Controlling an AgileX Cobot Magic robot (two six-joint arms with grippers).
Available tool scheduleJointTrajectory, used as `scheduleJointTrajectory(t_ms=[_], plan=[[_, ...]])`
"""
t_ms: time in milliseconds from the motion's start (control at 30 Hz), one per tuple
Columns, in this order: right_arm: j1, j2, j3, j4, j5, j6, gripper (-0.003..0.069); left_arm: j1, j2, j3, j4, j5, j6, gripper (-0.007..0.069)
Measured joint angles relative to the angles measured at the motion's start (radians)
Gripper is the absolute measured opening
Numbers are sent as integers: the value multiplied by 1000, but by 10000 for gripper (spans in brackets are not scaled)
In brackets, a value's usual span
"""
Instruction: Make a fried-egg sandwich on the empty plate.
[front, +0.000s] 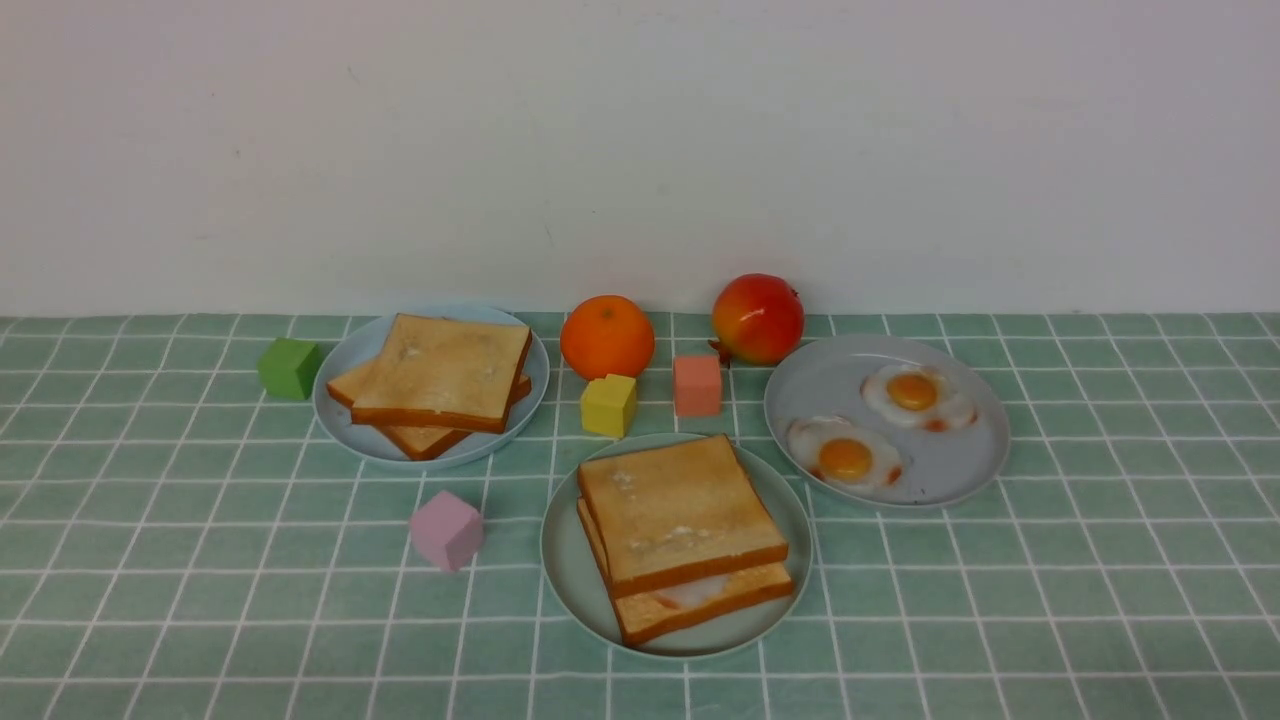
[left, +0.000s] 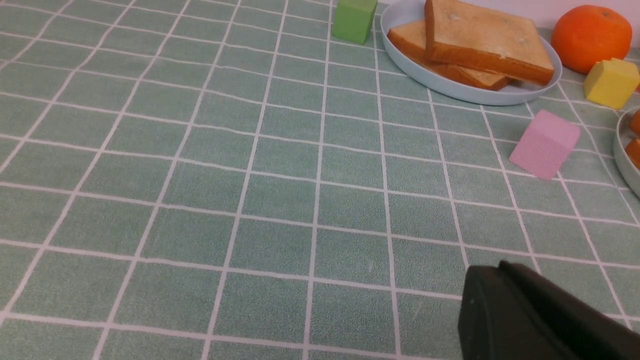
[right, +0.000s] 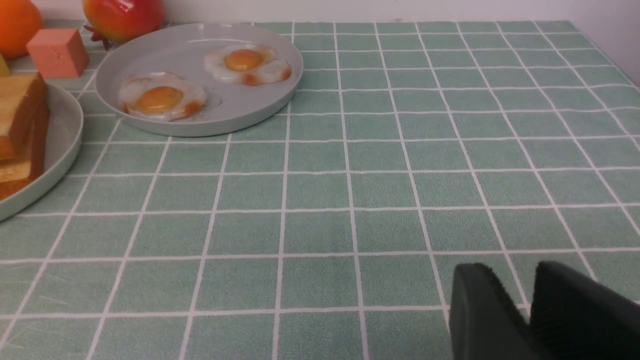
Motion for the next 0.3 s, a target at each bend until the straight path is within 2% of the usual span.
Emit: scheduleJointTrajectory(t_ms=[300], plan=[[0, 0, 0, 0, 0, 0, 199, 0, 0, 0, 0, 0, 0, 20]])
